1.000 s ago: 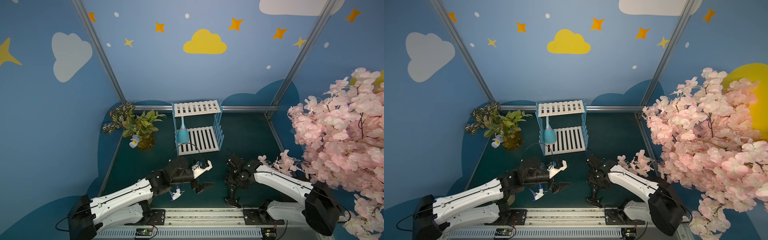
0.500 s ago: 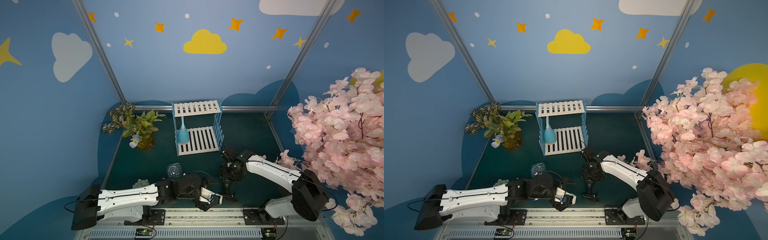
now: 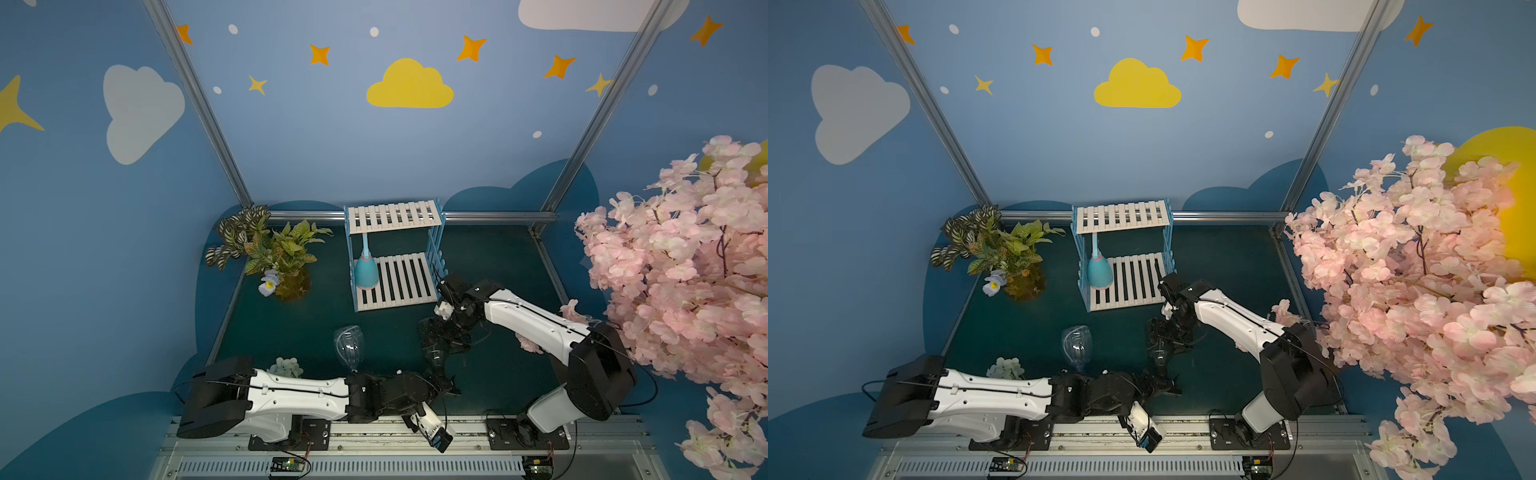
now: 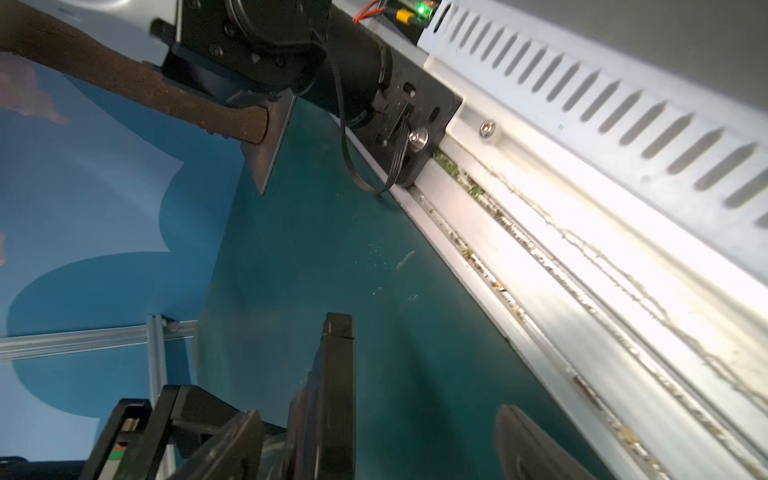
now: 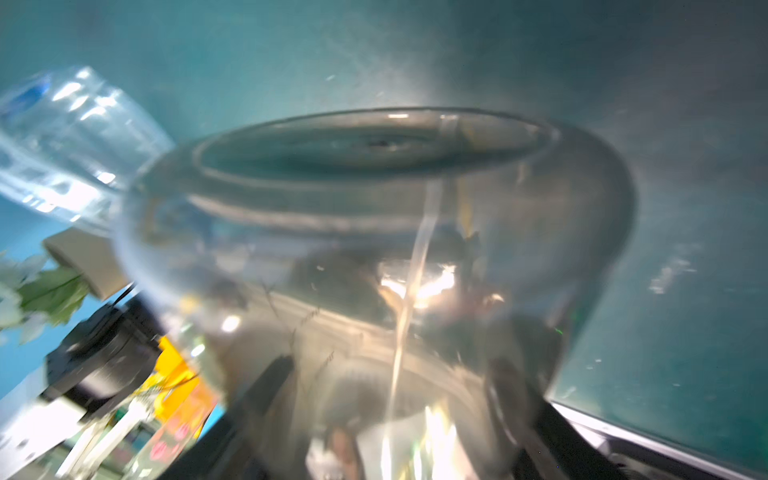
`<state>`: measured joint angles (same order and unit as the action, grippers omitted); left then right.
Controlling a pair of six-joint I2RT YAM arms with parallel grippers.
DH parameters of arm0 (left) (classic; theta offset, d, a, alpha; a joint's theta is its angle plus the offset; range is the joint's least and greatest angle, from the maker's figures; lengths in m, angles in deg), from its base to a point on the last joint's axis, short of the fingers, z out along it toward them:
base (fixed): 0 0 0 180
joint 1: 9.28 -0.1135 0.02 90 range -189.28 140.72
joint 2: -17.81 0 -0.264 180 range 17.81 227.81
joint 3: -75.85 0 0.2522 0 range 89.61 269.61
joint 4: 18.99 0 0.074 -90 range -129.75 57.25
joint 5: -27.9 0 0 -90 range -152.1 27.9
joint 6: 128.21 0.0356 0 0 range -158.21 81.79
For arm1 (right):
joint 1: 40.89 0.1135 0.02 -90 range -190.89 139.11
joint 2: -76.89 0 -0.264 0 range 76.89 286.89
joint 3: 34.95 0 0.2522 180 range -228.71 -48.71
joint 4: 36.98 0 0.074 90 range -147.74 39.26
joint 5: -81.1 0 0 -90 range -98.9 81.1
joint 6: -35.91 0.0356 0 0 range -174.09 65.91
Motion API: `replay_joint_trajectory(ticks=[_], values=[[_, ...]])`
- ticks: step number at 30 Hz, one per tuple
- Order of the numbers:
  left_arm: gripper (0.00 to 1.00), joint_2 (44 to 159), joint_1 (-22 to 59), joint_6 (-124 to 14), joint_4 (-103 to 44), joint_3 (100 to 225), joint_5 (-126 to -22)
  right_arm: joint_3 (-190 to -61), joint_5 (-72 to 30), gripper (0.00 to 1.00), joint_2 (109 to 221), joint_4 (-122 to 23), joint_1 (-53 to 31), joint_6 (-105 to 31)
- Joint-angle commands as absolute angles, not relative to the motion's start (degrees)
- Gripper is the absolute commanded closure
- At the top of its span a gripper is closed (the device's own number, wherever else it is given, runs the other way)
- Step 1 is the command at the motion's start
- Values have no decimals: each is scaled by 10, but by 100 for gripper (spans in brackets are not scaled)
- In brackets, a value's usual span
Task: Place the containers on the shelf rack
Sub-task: 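Pick up a container from the center of the board.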
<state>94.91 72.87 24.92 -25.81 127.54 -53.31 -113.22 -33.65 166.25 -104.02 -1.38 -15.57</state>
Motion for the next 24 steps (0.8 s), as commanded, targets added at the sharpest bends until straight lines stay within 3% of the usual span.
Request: replay_joint_trajectory(ticks=[1,7,16,23,24], values=[[13,961,729,288,-226,1304,-505,-1152,-379,32,1669,-1064,-15,-166],[30,983,721,290,-219,1326,-493,-1158,-387,33,1675,-1066,-13,-170],[63,982,713,315,-249,1328,-479,-1160,-391,33,1678,-1073,-13,-182],[71,952,703,310,-280,1329,-492,-1164,-385,29,1680,-1079,-15,-193],[78,946,703,304,-283,1329,-495,-1164,-378,25,1678,-1078,-19,-196]])
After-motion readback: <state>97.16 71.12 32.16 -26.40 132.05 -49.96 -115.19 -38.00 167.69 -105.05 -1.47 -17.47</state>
